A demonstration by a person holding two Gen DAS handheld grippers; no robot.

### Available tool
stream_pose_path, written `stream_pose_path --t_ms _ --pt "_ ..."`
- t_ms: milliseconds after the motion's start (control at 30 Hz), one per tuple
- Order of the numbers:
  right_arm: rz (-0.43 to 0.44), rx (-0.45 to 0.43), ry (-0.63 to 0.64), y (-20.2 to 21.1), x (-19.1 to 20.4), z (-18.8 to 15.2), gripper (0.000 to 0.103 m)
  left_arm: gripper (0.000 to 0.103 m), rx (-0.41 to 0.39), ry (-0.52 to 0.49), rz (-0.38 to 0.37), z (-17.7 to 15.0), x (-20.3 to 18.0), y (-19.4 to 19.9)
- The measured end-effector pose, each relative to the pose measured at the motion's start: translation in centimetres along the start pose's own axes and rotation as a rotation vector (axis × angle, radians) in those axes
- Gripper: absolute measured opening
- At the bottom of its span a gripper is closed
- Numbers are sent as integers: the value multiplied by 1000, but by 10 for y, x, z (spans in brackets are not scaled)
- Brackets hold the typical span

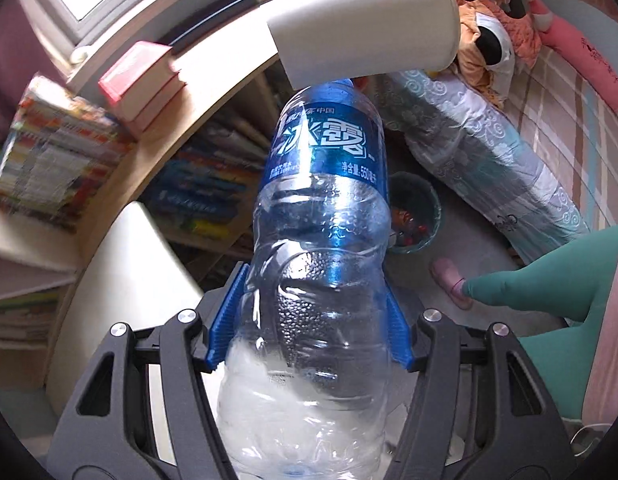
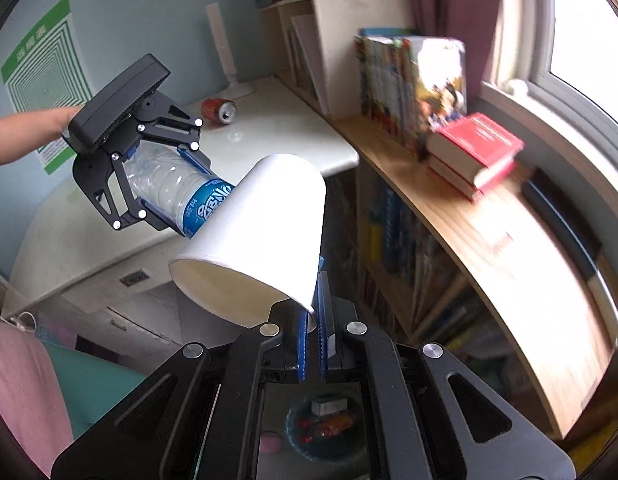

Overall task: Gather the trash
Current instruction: 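Lift the bottle and paper cup and carry them over the bin, then open both tools to drop the bottle and cup into the bin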

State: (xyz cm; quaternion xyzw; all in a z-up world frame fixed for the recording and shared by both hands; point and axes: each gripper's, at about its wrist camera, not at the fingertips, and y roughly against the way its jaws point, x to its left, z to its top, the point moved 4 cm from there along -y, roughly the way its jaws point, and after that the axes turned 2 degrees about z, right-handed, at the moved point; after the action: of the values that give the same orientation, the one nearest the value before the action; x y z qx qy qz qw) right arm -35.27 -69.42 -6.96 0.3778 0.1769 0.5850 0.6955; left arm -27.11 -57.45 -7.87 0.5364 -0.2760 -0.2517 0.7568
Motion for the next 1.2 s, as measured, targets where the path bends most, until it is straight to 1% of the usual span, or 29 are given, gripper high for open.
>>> stream_pose_path --t_ms 33,67,133,233,367,467,567,633,700,800,867,967,1000,1067,1100,1133,1167,1200 --pt "-6 9 -23 5 -9 -18 5 59 -4 -17 -22 15 -11 -15" --pt "-14 18 -50 10 -18 -38 5 59 -4 -20 -47 24 -22 -26" --pt "-19 36 -105 12 -31 -71 5 59 3 -35 -102 46 -44 -59" --pt "-19 63 -189 14 -47 -126 5 59 42 -63 -179 63 -78 -110" --pt "-4 103 -303 -5 -64 -194 5 59 108 -64 -263 71 -114 -181" --pt "6 128 -396 -29 -76 -246 5 59 155 -48 -303 66 -131 -228" --pt "8 154 -470 -61 -84 -288 5 59 201 -15 -327 55 -142 -274" --pt "4 180 -497 -84 -85 -316 5 59 232 0 -321 44 -149 -306" --pt "2 202 -527 -107 -85 -344 5 59 236 43 -322 36 -156 -334" --pt "-8 216 -586 -143 -87 -383 5 59 284 102 -321 18 -165 -378" --pt "-12 239 -635 -170 -89 -410 5 59 313 117 -306 9 -173 -405" --pt "-14 276 -689 -208 -91 -444 6 59 356 124 -278 -3 -182 -441" --pt "-23 287 -696 -218 -93 -452 8 60 371 136 -286 -6 -185 -452" --pt "-33 302 -729 -238 -96 -468 9 59 392 149 -272 -11 -186 -470" --pt "-46 308 -734 -245 -96 -474 10 61 402 163 -275 -13 -187 -478" --pt "-53 312 -740 -252 -98 -480 16 62 409 181 -275 -14 -187 -485" --pt "-54 315 -749 -258 -99 -485 33 65 409 201 -275 -14 -188 -491" --pt "-62 318 -759 -264 -99 -490 40 72 407 213 -267 -13 -188 -494"
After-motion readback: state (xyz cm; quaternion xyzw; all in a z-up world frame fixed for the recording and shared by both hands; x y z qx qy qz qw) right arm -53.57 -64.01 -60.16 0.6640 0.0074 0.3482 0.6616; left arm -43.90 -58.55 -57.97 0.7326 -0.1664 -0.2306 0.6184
